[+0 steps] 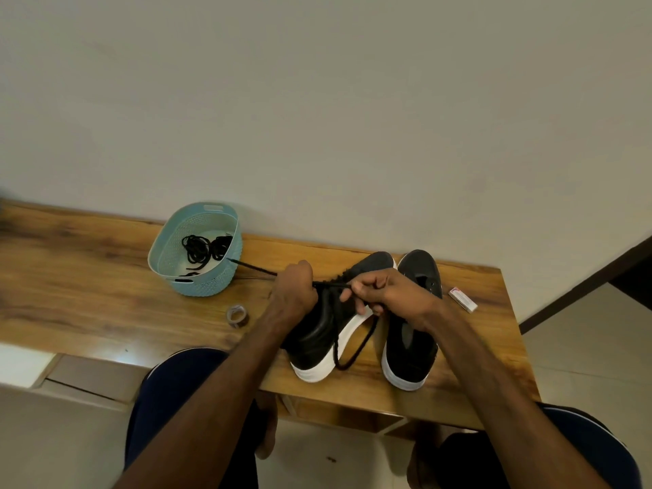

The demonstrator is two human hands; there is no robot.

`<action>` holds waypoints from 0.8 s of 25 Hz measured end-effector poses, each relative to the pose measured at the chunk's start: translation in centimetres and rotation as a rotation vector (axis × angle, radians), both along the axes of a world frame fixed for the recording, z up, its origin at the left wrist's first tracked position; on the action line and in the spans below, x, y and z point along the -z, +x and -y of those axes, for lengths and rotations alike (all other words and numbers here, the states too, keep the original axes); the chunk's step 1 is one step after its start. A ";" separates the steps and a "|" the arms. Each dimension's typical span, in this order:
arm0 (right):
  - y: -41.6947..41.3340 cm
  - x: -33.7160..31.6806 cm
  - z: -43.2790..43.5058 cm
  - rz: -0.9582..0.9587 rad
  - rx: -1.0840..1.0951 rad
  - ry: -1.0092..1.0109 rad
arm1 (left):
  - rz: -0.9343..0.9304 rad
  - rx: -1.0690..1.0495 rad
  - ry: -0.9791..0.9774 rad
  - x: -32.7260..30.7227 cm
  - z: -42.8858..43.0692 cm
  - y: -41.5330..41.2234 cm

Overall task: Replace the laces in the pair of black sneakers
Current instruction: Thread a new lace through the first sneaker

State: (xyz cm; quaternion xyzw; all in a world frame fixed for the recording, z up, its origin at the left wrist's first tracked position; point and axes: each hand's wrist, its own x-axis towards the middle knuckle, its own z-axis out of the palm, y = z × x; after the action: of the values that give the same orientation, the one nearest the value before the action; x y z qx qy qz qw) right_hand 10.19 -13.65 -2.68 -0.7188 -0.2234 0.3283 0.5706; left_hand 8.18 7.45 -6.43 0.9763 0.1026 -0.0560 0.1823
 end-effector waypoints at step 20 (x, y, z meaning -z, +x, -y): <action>-0.9 -1.8 0.4 0.192 -0.241 -0.377 | 0.041 -0.039 0.003 0.5 -2.0 0.0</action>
State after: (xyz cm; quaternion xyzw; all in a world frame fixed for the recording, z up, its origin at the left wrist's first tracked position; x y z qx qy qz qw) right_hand 9.29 -14.08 -0.89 -0.8088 -0.2954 0.3602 0.3591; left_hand 8.14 9.42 -6.89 0.9754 0.1178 -0.0323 0.1838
